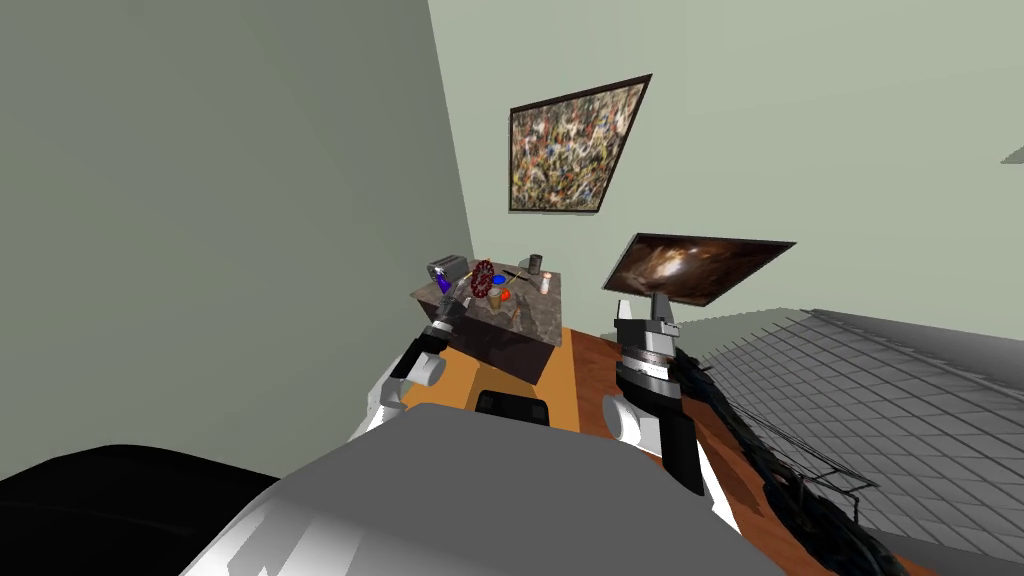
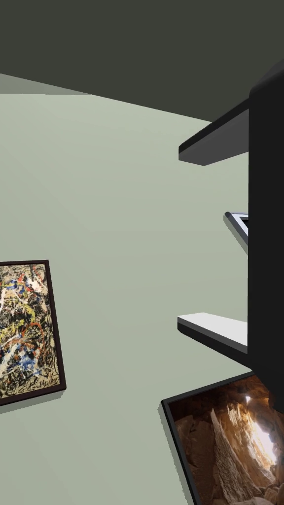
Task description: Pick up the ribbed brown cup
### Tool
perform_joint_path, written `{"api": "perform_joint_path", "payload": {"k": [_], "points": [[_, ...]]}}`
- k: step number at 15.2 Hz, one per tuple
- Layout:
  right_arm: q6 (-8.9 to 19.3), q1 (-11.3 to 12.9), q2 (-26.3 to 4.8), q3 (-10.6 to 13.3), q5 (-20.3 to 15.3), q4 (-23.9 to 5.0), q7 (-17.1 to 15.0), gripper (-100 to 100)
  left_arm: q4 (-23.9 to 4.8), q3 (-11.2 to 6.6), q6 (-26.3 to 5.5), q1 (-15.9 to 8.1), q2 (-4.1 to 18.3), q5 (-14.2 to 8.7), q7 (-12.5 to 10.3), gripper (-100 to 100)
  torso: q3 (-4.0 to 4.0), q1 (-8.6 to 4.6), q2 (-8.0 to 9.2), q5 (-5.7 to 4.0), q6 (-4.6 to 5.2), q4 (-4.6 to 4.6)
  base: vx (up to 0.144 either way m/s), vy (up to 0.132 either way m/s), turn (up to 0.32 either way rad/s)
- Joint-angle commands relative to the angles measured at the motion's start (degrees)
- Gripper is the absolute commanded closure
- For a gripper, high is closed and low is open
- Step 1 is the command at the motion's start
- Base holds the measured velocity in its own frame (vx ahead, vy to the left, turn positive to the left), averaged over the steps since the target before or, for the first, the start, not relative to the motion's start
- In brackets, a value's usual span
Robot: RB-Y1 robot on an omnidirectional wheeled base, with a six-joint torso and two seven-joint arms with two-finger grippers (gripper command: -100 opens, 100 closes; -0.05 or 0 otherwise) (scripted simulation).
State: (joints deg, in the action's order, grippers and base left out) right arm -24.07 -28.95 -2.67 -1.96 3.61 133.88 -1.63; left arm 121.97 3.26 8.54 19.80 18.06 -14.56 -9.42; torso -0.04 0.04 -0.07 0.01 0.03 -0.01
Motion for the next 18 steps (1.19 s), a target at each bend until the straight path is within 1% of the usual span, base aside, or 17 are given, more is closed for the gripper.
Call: {"api": "perform_joint_path", "payload": {"k": [1,2,3,5,6,7,9,10,12,13,14,16,17,18], "points": [[0.0,0.0,0.0,0.0,0.0,0.0,0.0,0,-0.7,0.00,-2.9,-1.0,1.1,-1.1,-0.9,-100,0.00,0.00,0.00,0.00,0.00,0.00,0.014,0.011,-0.112],[0.0,0.0,0.0,0.0,0.0,0.0,0.0,0,-0.7,0.00,-3.4,-1.0,1.1,-1.1,-0.9,-100,-0.01,0.00,-0.01,0.00,-0.01,0.00,0.011,0.011,-0.044],[0.0,0.0,0.0,0.0,0.0,0.0,0.0,0,-1.4,-0.01,-5.3,-2.5,2.8,-2.7,-2.1,-100,0.00,0.00,0.00,0.01,-0.03,-0.01,0.014,0.013,-0.118],[0.0,0.0,0.0,0.0,0.0,0.0,0.0,0,-1.4,-0.01,-7.3,-2.5,2.8,-2.7,-2.1,-100,-0.01,0.03,-0.02,0.01,-0.01,-0.01,0.013,0.015,-0.090],[0.0,0.0,0.0,0.0,0.0,0.0,0.0,0,-1.4,-0.01,-7.4,-2.5,2.8,-2.7,-2.1,-100,-0.01,0.02,-0.01,0.01,-0.03,-0.01,0.007,0.008,0.010],[0.0,0.0,0.0,0.0,0.0,0.0,0.0,0,-2.2,-0.01,-9.5,-4.1,4.4,-4.4,-3.3,-100,0.00,0.00,0.01,0.01,-0.04,0.00,0.012,0.006,-0.088],[0.0,0.0,0.0,0.0,0.0,0.0,0.0,0,-2.2,-0.01,-11.6,-4.1,4.4,-4.4,-3.3,-100,-0.01,0.00,-0.02,0.00,0.00,-0.01,0.015,0.012,-0.105],[0.0,0.0,0.0,0.0,0.0,0.0,0.0,0,-2.9,-0.01,-13.0,-5.8,6.1,-6.1,-4.6,-100,-0.01,0.00,-0.01,0.00,-0.03,-0.01,0.015,0.016,-0.111],[0.0,0.0,0.0,0.0,0.0,0.0,0.0,0,-2.9,-0.01,-15.6,-5.8,6.1,-6.1,-4.6,-100,-0.02,0.02,-0.03,0.01,0.00,-0.01,0.014,0.016,-0.090],[0.0,0.0,0.0,0.0,0.0,0.0,0.0,0,-2.9,-0.01,-15.9,-5.8,6.1,-6.1,-4.6,-100,-0.01,0.02,-0.02,0.01,-0.03,-0.01,0.007,0.009,0.003],[0.0,0.0,0.0,0.0,0.0,0.0,0.0,0,-3.8,-0.02,-17.6,-7.5,7.7,-7.9,-5.9,-100,0.00,0.01,0.00,0.01,-0.04,-0.01,0.012,0.008,-0.128],[0.0,0.0,0.0,0.0,0.0,0.0,0.0,0,-3.8,-0.02,-19.9,-7.5,7.7,-7.9,-5.9,-100,-0.01,0.01,-0.01,0.00,-0.01,-0.01,0.012,0.016,-0.094],[0.0,0.0,0.0,0.0,0.0,0.0,0.0,0,-3.8,-0.02,-20.3,-7.5,7.7,-7.9,-5.9,-100,-0.01,0.01,-0.01,0.01,-0.03,-0.01,0.007,0.009,0.012],[0.0,0.0,0.0,0.0,0.0,0.0,0.0,0,-4.6,-0.02,-22.2,-9.2,9.4,-9.7,-7.2,-100,0.00,-0.01,0.01,0.00,-0.04,0.00,0.013,0.007,-0.113]]}}
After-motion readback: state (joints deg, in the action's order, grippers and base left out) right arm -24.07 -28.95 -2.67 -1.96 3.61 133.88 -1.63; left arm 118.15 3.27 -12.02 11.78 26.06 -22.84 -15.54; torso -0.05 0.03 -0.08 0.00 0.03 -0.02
